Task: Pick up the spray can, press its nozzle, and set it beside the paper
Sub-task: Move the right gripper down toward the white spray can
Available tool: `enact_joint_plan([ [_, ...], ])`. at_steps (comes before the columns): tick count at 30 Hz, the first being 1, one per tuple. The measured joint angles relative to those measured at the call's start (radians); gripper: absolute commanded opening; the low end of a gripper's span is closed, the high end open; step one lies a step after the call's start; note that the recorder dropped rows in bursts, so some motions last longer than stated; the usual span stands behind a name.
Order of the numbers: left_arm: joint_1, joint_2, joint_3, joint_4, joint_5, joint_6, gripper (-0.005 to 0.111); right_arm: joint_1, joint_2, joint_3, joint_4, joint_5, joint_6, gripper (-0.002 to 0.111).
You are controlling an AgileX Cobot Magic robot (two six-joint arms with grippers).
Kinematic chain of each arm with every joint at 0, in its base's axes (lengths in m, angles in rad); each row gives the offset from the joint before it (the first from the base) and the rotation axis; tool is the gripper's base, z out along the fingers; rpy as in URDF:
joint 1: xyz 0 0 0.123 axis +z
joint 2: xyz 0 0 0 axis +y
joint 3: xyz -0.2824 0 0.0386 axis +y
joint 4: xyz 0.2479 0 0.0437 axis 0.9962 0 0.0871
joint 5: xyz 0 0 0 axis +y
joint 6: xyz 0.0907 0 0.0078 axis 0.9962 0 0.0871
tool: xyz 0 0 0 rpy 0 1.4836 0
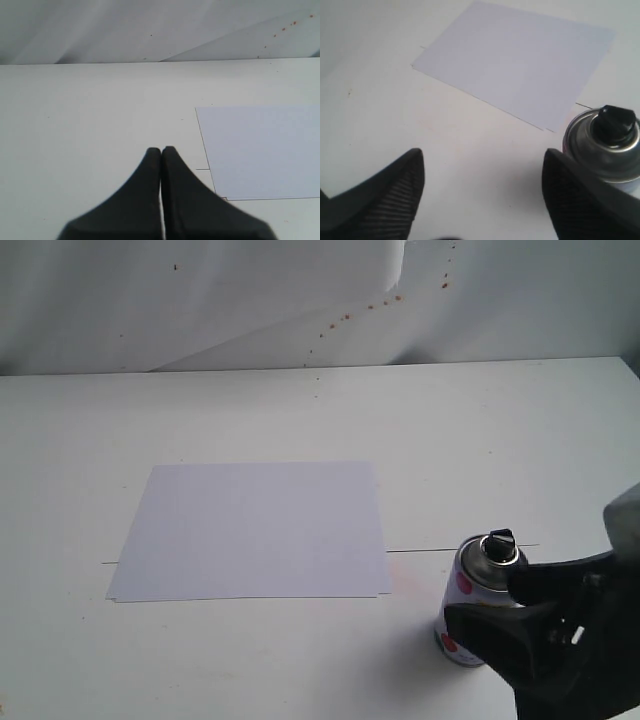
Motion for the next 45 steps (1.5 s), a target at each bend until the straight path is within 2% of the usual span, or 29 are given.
enact_joint_plan([
  [10, 0.000, 0.000, 0.000, 0.000, 0.000, 0.000, 0.000, 0.000, 0.018, 0.023, 0.013, -0.016, 0.018, 0.063],
  [15, 0.000, 0.000, 0.000, 0.000, 0.000, 0.000, 0.000, 0.000, 0.018, 0.121, -0.133, -0.237, 0.209, 0.063],
  [18, 0.000, 0.000, 0.000, 0.000, 0.000, 0.000, 0.000, 0.000, 0.018, 0.136, -0.320, -0.284, 0.400, 0.063],
  [22, 0.000, 0.000, 0.000, 0.000, 0.000, 0.000, 0.000, 0.000, 0.009, 0.138, -0.420, -0.312, 0.516, 0.062],
  [31, 0.000, 0.000, 0.000, 0.000, 0.000, 0.000, 0.000, 0.000, -0.179, 0.175, -0.440, -0.233, 0.531, 0.062],
  [38, 0.000, 0.000, 0.000, 0.000, 0.000, 0.000, 0.000, 0.000, -0.190, 0.289, -0.428, -0.313, 0.583, 0.061],
  [45, 0.000, 0.000, 0.000, 0.000, 0.000, 0.000, 0.000, 0.000, -0.190, 0.367, -0.431, -0.363, 0.589, 0.056],
])
